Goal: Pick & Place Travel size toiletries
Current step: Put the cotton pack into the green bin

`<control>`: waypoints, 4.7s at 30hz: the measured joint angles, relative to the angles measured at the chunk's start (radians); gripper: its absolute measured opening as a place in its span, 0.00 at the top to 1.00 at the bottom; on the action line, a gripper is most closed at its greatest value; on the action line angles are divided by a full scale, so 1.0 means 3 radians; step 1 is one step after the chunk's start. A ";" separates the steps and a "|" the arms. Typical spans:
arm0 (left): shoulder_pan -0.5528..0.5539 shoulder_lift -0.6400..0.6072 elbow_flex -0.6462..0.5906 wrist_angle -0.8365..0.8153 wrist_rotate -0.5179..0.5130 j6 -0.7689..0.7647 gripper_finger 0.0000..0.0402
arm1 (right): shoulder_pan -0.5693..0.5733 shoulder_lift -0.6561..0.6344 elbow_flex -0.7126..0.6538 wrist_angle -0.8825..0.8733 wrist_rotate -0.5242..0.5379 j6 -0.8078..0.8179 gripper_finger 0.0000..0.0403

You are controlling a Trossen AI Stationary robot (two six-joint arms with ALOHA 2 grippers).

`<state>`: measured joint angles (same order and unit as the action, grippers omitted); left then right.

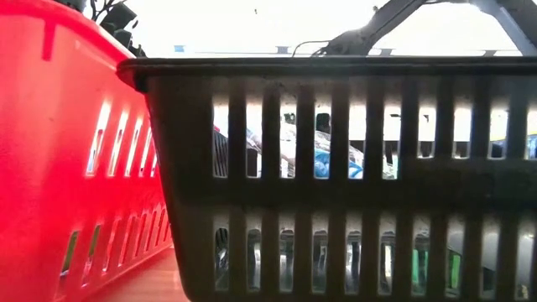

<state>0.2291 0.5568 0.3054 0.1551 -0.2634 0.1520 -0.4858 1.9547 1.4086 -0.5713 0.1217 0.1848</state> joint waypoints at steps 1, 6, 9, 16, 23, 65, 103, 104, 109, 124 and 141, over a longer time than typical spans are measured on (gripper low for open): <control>0.0000 0.0001 0.0000 0.0000 0.0001 0.0000 0.93 | 0.0010 -0.0040 0.0000 0.0000 0.0004 0.0000 0.99; 0.0000 0.0000 0.0000 0.0001 0.0001 0.0000 0.93 | 0.0032 -0.0306 -0.0001 -0.0001 0.0012 -0.0020 0.99; 0.0000 0.0001 0.0000 0.0001 0.0001 -0.0001 0.93 | 0.0042 -0.0458 -0.0001 -0.0010 0.0023 -0.0020 0.99; 0.0000 0.0001 0.0000 0.0000 0.0000 -0.0001 0.93 | 0.0113 -0.0802 0.0000 0.0036 0.0064 -0.0020 0.99; 0.0000 0.0000 0.0000 0.0002 0.0001 -0.0001 0.93 | 0.0201 -0.1092 0.0000 0.0020 0.0149 -0.0016 0.99; 0.0000 0.0000 0.0000 0.0000 0.0000 -0.0001 0.93 | 0.0924 -0.1151 0.0000 -0.0951 0.0220 0.0570 0.99; 0.0000 0.0000 0.0000 -0.0001 0.0001 -0.0033 0.93 | 0.2673 -0.1243 -0.0271 -0.2551 -0.0193 0.3034 0.99; 0.0000 0.0000 0.0000 -0.0001 0.0001 -0.0035 0.93 | 0.2690 -0.1243 -0.0332 -0.2542 -0.0244 0.3063 0.99; 0.0000 0.0000 0.0000 -0.0001 0.0001 -0.0086 0.93 | 0.2688 -0.1243 -0.0627 -0.2421 -0.0342 0.3099 0.99; -0.0001 0.0000 0.0000 -0.0001 0.0001 -0.0089 0.93 | 0.2484 -0.1243 -0.1081 -0.1565 -0.0359 0.2784 0.99; -0.0001 0.0001 0.0000 -0.0001 0.0001 -0.0092 0.93 | 0.2461 -0.1243 -0.1316 -0.1526 -0.0153 0.2617 0.93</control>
<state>0.2289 0.5569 0.3054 0.1547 -0.2630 0.1246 0.2523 1.5818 1.0138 -1.0290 0.0758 0.9700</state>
